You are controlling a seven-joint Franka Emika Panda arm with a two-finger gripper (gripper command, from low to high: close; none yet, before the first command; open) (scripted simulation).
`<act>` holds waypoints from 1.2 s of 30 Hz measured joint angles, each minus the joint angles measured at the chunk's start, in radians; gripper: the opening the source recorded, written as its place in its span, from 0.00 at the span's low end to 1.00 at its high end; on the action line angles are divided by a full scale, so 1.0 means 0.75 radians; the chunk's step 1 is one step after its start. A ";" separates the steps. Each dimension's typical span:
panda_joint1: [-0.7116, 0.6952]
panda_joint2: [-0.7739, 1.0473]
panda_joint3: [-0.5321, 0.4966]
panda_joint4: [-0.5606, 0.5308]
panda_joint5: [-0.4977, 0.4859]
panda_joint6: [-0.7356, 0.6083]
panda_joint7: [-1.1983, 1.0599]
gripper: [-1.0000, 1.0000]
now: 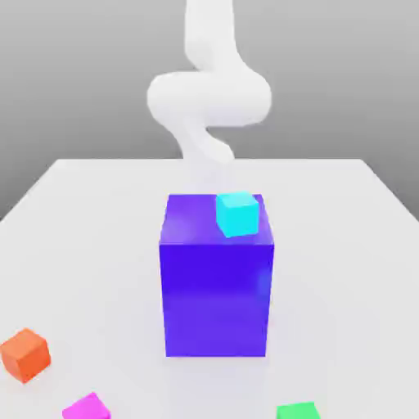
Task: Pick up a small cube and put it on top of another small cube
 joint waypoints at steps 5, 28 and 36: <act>-0.076 0.250 0.012 0.011 -0.020 0.070 0.125 0.50; -0.287 1.360 -0.062 0.057 0.023 0.384 0.592 0.50; -0.313 1.646 -0.054 0.103 0.067 0.559 0.603 0.00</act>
